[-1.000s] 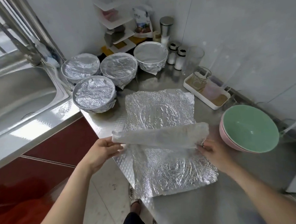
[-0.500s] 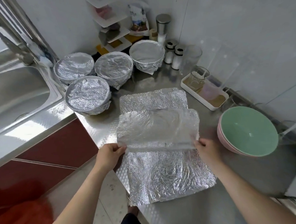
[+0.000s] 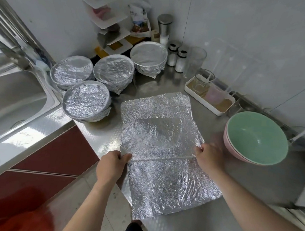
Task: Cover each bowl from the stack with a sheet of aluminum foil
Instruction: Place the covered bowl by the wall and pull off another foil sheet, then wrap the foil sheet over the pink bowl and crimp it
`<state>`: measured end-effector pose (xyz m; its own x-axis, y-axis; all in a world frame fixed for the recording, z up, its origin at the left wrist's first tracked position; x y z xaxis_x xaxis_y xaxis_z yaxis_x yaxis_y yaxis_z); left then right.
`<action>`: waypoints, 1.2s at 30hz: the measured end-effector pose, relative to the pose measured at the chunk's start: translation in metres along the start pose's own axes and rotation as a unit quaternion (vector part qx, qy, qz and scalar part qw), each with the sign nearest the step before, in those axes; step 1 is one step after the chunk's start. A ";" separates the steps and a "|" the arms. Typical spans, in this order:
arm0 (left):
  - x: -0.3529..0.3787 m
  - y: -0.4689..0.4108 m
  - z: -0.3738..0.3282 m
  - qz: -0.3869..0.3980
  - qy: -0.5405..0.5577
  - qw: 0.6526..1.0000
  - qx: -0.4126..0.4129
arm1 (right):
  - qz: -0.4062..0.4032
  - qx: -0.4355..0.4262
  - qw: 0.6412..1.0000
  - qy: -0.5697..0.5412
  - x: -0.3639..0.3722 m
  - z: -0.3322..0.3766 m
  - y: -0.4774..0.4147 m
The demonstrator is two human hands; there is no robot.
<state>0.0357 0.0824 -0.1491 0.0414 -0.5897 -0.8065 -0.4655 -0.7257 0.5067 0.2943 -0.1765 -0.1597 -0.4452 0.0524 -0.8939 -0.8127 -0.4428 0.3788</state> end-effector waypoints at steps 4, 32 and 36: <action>-0.001 0.003 -0.002 -0.007 -0.015 1.000 -0.005 | -0.010 0.000 0.999 0.042 -0.001 0.004 0.002; 0.005 0.043 -0.104 -0.165 -0.034 0.921 0.351 | -0.063 -0.266 0.960 0.052 0.007 0.125 0.063; 0.058 0.017 -0.088 -0.034 -0.106 0.957 0.269 | 0.106 -0.305 0.941 0.096 0.070 0.151 0.082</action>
<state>0.1082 0.0045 -0.1603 -0.0662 -0.4210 -0.9046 -0.8580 -0.4388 0.2670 0.1399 -0.0746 -0.1546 -0.4492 -0.2330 -0.8625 -0.3196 -0.8596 0.3986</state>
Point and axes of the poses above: each hand's wrist, its own y-axis away from the middle knuckle, its own x-axis out of the palm, z = x × y, the point moved 10 cm from there along -y, towards the middle knuckle, and after that the axes turned 9 degrees about z, right-handed, at the moved point
